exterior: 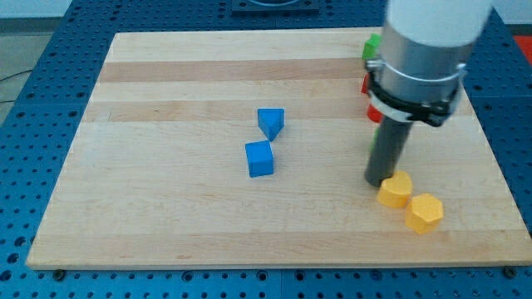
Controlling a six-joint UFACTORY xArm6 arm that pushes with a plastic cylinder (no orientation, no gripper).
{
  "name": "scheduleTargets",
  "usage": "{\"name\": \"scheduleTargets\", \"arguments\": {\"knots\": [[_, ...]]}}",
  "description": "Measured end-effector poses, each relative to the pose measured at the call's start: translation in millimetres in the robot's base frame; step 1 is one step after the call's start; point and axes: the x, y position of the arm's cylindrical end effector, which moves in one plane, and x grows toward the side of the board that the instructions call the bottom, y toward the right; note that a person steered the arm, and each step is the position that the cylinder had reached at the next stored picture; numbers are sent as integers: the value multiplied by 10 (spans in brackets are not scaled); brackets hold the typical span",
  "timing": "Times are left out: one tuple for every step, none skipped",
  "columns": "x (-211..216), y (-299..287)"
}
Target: Move the blue cube into the blue triangle
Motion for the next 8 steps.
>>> {"name": "scheduleTargets", "arguments": {"knots": [[-4, -127], [-5, -128], [-5, -163], [-49, -291], [-60, -927], [52, -1428], [-159, -1769], [-530, -1780]]}}
